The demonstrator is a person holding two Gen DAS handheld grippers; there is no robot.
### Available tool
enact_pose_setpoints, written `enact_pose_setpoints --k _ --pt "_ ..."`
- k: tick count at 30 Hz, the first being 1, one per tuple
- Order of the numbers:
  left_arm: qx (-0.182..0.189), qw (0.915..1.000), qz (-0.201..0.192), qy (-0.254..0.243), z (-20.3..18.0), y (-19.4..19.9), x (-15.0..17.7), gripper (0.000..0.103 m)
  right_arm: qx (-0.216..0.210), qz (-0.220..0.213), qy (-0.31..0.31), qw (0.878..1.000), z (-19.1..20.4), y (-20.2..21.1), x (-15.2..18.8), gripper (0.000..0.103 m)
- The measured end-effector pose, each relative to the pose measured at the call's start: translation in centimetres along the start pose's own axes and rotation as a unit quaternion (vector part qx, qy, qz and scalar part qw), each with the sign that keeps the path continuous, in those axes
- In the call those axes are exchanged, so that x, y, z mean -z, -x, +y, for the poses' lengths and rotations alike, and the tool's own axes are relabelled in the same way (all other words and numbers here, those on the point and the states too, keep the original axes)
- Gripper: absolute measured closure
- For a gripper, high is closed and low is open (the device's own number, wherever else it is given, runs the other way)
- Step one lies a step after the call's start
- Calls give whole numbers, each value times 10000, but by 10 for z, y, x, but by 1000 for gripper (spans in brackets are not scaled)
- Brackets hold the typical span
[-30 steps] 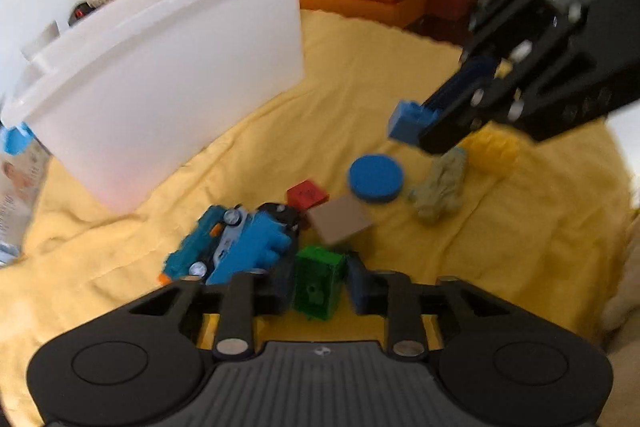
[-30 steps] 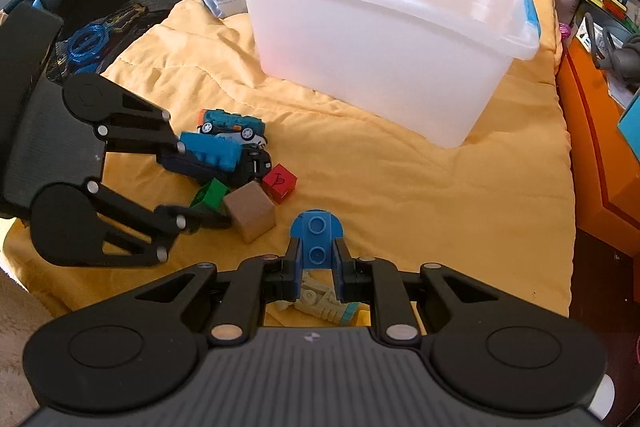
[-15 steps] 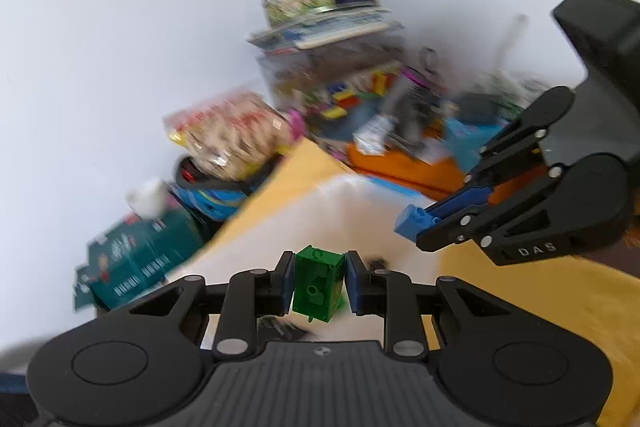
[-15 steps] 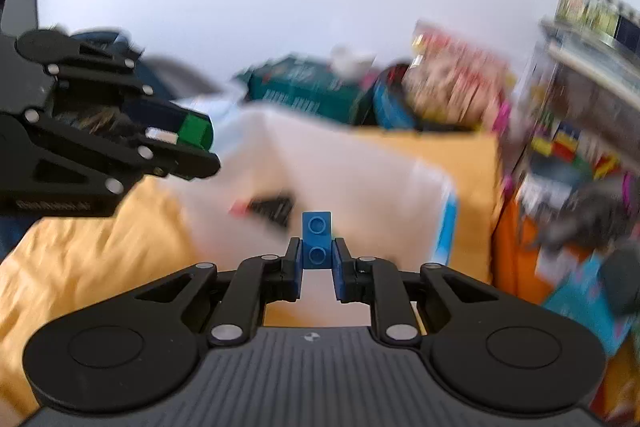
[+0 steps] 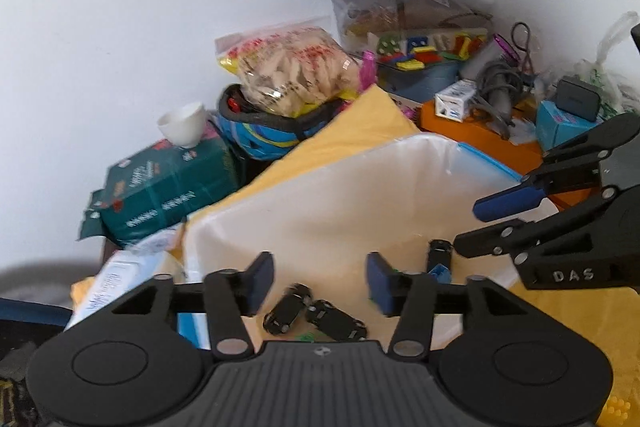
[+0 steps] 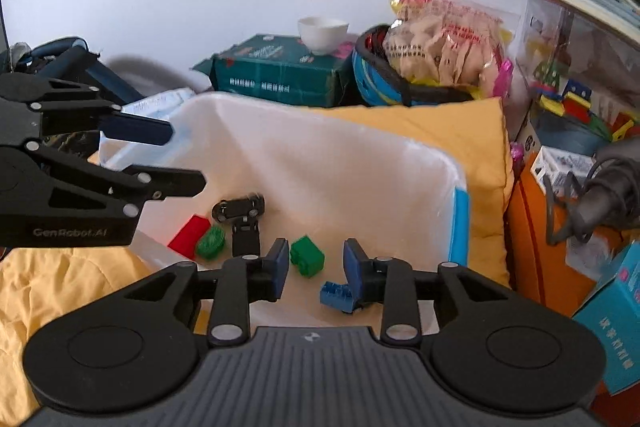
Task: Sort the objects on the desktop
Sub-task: 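Carry both pieces over the white bin and open both grippers, then grasp the large blue brick with the left gripper while the right reaches the yellow brick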
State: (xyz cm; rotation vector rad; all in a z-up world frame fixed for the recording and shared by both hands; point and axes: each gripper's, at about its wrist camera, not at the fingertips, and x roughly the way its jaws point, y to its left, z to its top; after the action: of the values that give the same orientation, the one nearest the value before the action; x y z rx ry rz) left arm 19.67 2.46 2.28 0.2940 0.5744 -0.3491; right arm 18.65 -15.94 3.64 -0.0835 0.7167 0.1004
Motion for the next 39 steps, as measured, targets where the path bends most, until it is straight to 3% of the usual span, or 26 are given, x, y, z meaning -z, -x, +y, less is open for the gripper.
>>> enact_pose_setpoints --k 8,10,13,18,22,25,29,35,37,38,39 --pt "-259 9989 -351 -165 -8 56 -3 26 146 -412 279 9987 15 41 -6 49" --pt "-157 9990 -383 -150 -13 69 8 26 193 -450 353 9982 21 53 0 37" --pt "-81 9997 -249 23 -19 84 31 26 268 -356 416 9981 27 69 21 34" --pt "367 9984 382 220 -32 91 86 26 234 236 211 9992 28 77 70 37" --pt "700 9937 876 -4 -56 85 124 26 159 943 -118 9953 25 72 111 57" --pt "967 9901 994 -223 -73 82 140 26 119 1315 -14 9912 34 72 134 62" --pt "938 9882 973 -716 -93 74 152 27 154 1512 321 9879 56 75 153 62" --pt "603 9848 986 -1294 -114 53 158 45 397 1606 33 9862 55 72 168 64" --pt "556 9825 1154 -1354 -114 42 158 60 485 1602 20 9859 52 74 172 64" --pt "580 9814 1256 -1329 -112 37 159 76 511 1596 -8 9859 51 76 174 63" --pt "598 9819 1310 -1229 -108 34 159 76 516 1594 -39 9859 50 76 176 64"
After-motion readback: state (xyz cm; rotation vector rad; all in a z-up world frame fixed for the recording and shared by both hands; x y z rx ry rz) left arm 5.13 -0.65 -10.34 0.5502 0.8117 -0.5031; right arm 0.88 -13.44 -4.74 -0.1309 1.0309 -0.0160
